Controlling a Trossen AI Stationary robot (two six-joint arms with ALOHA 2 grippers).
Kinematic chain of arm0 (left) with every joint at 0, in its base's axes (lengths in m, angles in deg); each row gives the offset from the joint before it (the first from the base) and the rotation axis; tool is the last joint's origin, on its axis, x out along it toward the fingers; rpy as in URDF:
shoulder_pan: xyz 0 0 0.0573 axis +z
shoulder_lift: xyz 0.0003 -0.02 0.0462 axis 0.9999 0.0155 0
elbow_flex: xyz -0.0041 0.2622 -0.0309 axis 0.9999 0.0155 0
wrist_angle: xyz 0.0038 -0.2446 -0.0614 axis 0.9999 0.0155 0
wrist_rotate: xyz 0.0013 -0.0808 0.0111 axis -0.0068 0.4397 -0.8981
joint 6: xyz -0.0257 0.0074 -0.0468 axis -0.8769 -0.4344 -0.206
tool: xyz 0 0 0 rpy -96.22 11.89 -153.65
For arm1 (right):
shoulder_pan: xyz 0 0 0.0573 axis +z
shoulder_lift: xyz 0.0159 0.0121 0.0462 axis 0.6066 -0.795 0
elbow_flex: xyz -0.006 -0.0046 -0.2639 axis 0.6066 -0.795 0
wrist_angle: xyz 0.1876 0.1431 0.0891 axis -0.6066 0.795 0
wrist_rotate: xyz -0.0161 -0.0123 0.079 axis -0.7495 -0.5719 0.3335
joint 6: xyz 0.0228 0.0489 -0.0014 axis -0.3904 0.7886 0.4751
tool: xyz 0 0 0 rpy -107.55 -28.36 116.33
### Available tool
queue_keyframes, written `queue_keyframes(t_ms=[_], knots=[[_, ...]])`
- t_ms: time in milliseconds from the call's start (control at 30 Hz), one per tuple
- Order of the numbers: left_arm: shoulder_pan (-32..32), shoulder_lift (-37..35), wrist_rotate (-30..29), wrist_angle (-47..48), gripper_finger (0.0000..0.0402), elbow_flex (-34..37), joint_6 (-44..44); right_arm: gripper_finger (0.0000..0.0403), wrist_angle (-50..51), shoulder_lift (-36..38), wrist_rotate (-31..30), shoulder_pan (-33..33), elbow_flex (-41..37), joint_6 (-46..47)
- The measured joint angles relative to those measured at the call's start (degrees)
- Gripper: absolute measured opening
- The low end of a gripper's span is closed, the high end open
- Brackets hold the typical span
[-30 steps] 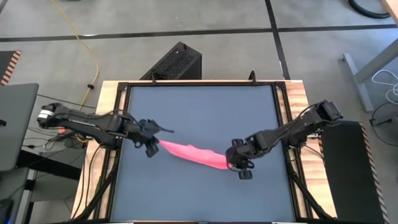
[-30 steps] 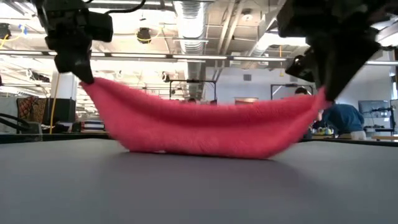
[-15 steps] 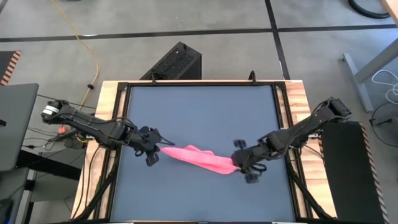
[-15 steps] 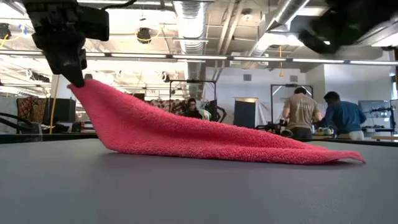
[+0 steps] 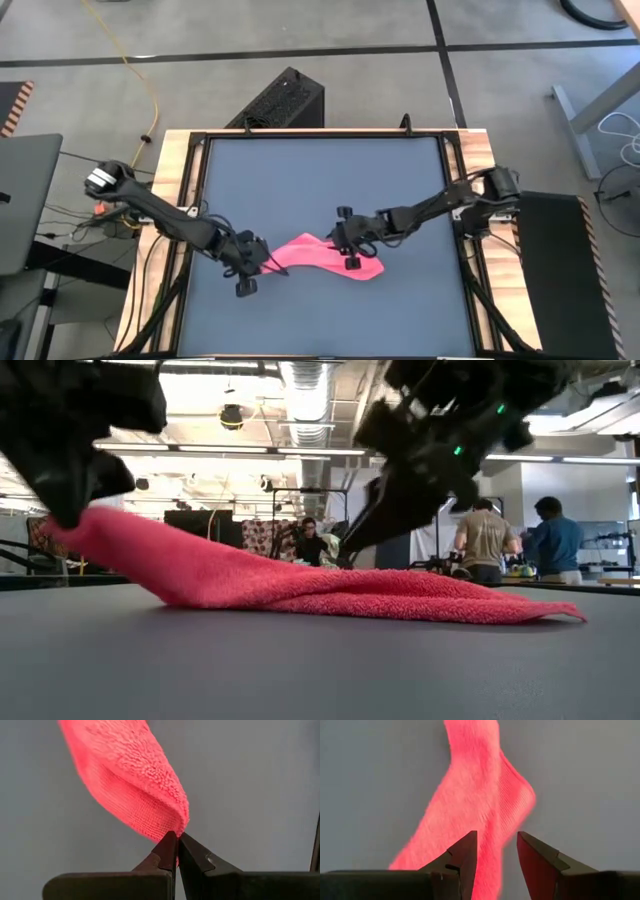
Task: Roll towel
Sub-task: Fold the pink microfiber towel
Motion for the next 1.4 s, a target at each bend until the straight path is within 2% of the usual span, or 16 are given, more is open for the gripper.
queue_keyframes(t_ms=[67, 200, 333, 433, 533, 600, 700, 800, 833, 1000, 1167, 1233, 1333, 1400], knots=[[-0.66, 1.97, 2.68, -0.53, 0.0, 0.0, -0.05, 0.0166, -3.19, -1.92, 2.71, -0.15, 0.19, 0.33], [-2.01, 5.45, 8.16, -1.66, 0.0, -0.02, -1.49, 0.0166, -1.99, -4.7, 6.15, 0.72, 0.21, 2.19], [-2.56, 8.5, 10.23, -2.07, 0.0, -0.02, -2.03, 0.0159, -2.89, -4.54, 8.83, 3.48, 0.33, 5.06], [-2.28, 10.04, 10.27, -3.33, 0.0, -0.02, -1.29, 0.0115, -2.21, -4.31, 7.13, 6.05, 0.29, 6.22], [-1.76, 10.64, 8.98, -5.01, 0.0, -0.02, -0.21, 0.0035, -2.14, -2.91, 6.63, 7.46, 0.28, 5.81], [-1.13, 10.61, 8.45, -5.46, 0.0, -0.02, 0.49, 0.0017, -0.62, -1.22, 6.78, 7.75, 0.3, 5.55], [-0.44, 9.91, 7.4, -5.73, 0.0, -0.02, 0.95, 0.0021, 4.08, 2.22, 9.25, 8.43, 0.28, 7.59], [-0.28, 9.53, 7.18, -6.02, 0.0, -0.02, 0.97, 0.0022, 9.34, 5.15, 20.13, 9.19, 0.3, 16.59], [-0.28, 9.53, 7.04, -6.12, 0.0, -0.02, 0.97, 0.0025, 10.64, 5.35, 21.51, 9.67, 0.32, 19.66], [0.05, 9.53, 5.93, -6.62, 0.0, -0.04, 2.5, 0.0066, 15.0, 4.66, 21.6, 11.85, -0.07, 25.43], [0.42, 9.53, 5.89, -6.56, 0.0, -0.04, 2.63, 0.0116, 17.7, 7.63, 21.86, 10.86, 0.69, 23.32], [0.42, 9.53, 5.97, -6.31, 0.0, -0.04, 2.63, 0.0131, 17.3, 9.95, 19.12, 9.72, 1.17, 20.4], [0.42, 9.53, 5.87, -6.19, 0.0, -0.04, 2.63, 0.0144, 17.96, 11.84, 7.26, 7.71, 1.16, 19.76], [0.41, 9.53, 5.33, -6.3, 0.0, -0.04, 2.65, 0.0147, 19.41, 11.08, 5.6, 5.77, 1.12, 21.43]])
